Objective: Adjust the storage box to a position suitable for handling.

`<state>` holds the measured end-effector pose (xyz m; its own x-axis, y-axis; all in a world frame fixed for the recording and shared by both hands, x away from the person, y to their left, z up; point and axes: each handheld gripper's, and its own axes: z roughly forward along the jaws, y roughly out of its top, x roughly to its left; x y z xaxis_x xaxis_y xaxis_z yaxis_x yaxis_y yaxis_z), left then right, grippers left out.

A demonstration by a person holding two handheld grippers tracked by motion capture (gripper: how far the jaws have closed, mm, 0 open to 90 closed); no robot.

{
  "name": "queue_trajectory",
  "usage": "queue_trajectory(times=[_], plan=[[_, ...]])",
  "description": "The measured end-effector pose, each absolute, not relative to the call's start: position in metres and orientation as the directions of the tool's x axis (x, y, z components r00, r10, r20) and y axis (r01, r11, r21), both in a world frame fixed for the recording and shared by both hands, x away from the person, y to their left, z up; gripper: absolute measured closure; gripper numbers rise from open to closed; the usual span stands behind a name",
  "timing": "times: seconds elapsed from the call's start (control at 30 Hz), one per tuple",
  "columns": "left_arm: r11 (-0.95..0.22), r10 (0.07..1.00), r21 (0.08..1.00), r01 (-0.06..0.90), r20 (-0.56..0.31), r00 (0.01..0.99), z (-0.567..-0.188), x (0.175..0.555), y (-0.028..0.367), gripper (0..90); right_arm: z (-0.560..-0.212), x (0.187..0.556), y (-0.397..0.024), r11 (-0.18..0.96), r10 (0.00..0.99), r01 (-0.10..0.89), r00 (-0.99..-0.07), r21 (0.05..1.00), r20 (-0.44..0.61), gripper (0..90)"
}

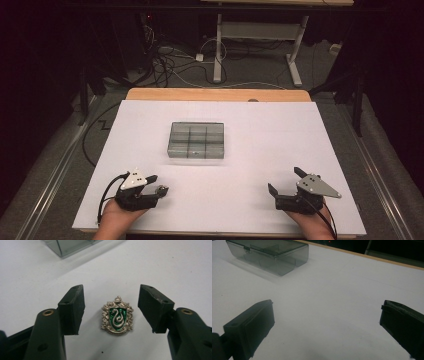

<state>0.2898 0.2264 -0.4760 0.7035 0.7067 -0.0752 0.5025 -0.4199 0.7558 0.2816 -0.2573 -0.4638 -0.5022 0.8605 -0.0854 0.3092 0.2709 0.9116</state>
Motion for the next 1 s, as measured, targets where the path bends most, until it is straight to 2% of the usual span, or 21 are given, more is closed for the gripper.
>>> queue_trajectory(times=[0.23, 0.43, 0.5, 0.53, 0.57, 0.63, 0.73, 0.77, 1.0], plan=[[-0.364, 0.734, 0.775, 0.516, -0.103, 0.672, -0.472, 0.292, 0.236, 37.1, -0.465, 0.277, -0.264, 0.263, 0.862, 0.324, -0.502, 0.909, -0.071, 0.3], [-0.322, 0.750, 0.773, 0.546, -0.144, 0.646, -0.470, 0.297, 0.239, 43.0, -0.466, 0.271, -0.273, 0.247, 0.868, 0.338, -0.493, 0.908, -0.052, 0.3], [-0.311, 0.760, 0.775, 0.550, -0.144, 0.633, -0.470, 0.297, 0.240, 49.1, -0.466, 0.272, -0.273, 0.243, 0.871, 0.340, -0.488, 0.909, -0.050, 1.4], [-0.307, 0.764, 0.776, 0.551, -0.144, 0.629, -0.470, 0.297, 0.239, 49.1, -0.466, 0.272, -0.273, 0.243, 0.871, 0.340, -0.488, 0.909, -0.050, 1.4], [-0.303, 0.768, 0.778, 0.551, -0.144, 0.624, -0.470, 0.297, 0.239, 52.7, -0.467, 0.272, -0.272, 0.249, 0.870, 0.337, -0.491, 0.908, -0.056, 2.8], [-0.296, 0.774, 0.783, 0.547, -0.139, 0.617, -0.469, 0.297, 0.240, 54.3, -0.467, 0.272, -0.271, 0.255, 0.868, 0.337, -0.492, 0.906, -0.062, 4.1], [-0.282, 0.784, 0.792, 0.541, -0.135, 0.606, -0.469, 0.297, 0.242, 62.0, -0.468, 0.273, -0.270, 0.264, 0.864, 0.333, -0.498, 0.905, -0.069, 12.4], [-0.282, 0.784, 0.792, 0.541, -0.135, 0.606, -0.469, 0.297, 0.242, 64.0, -0.468, 0.273, -0.270, 0.264, 0.864, 0.333, -0.498, 0.905, -0.069, 12.4], [-0.275, 0.790, 0.795, 0.541, -0.134, 0.598, -0.468, 0.297, 0.245, 74.3, -0.468, 0.273, -0.267, 0.282, 0.849, 0.338, -0.524, 0.898, -0.069, 24.2]])
